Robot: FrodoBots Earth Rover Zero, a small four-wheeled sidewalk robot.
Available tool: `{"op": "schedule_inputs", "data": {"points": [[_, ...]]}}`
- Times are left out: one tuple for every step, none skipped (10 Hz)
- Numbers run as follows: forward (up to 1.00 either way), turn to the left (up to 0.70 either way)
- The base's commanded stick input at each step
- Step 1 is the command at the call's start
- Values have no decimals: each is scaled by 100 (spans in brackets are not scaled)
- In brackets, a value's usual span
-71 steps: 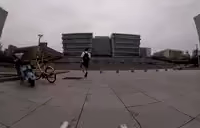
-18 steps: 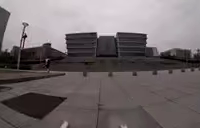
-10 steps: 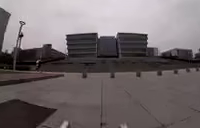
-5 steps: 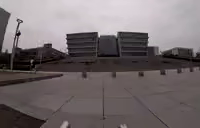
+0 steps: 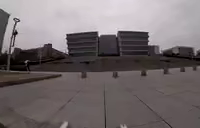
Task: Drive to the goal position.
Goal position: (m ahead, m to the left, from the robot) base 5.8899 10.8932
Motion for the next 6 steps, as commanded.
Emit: {"op": "schedule_inputs", "data": {"points": [[70,0],[70,-5],[70,-26],[70,-28],[70,-8],[70,0]]}}
